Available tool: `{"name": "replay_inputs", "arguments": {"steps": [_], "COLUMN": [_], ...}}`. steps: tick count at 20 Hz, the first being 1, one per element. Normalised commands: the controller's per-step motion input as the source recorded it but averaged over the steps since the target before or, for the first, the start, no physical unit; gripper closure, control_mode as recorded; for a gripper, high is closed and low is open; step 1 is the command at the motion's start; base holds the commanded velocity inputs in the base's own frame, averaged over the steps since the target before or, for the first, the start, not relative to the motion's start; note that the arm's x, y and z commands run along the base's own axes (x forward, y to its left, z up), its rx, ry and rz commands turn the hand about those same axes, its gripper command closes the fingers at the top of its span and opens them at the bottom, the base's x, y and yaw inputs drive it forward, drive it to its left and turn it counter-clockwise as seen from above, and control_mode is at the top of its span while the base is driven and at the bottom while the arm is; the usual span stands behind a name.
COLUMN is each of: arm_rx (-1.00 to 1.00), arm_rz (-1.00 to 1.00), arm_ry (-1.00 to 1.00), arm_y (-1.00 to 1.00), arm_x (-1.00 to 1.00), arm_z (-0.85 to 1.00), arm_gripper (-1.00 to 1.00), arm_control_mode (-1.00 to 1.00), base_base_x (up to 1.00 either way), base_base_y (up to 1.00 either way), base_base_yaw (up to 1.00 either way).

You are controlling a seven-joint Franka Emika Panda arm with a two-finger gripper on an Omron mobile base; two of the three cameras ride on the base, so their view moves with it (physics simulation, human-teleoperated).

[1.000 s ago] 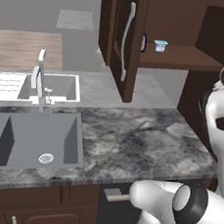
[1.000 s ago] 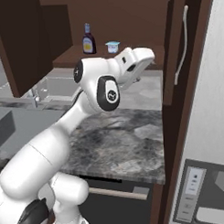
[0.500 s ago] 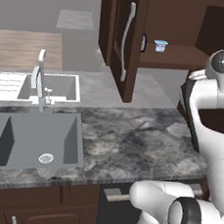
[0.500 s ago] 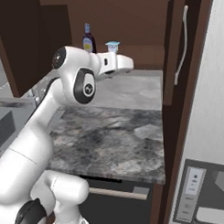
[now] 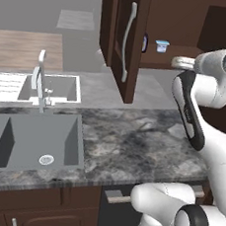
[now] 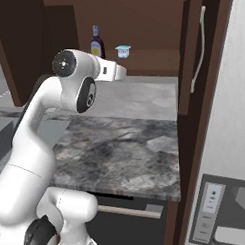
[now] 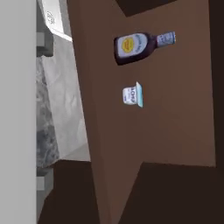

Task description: The dining table condiment station is running low on condiment bottle. Refill the condiment station by opening the cabinet and taking the condiment bottle from the cabinet and placing it on the dining table.

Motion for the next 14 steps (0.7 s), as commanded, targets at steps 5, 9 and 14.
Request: {"name": "replay_inputs", "arguments": {"steps": [5, 9, 14], "arm_rx": [0.12, -0.02, 0.00], "arm_rz": [0.12, 0.02, 0.00], "arm_ry": [-0.29, -0.13, 0.00], "arm_y": [0.52, 0.35, 0.05], "arm_x": [0.16, 0.00, 0.00], "arm_z": [0.24, 0.60, 0.04], "arm_gripper": [-1.00, -1.00, -1.00], "arm_control_mode": [-1.00, -1.00, -1.00], "base_base_x": [0.00, 0.00, 0.00], "base_base_y": [0.00, 0.00, 0.00], "base_base_yaw": [0.00, 0.00, 0.00]}}
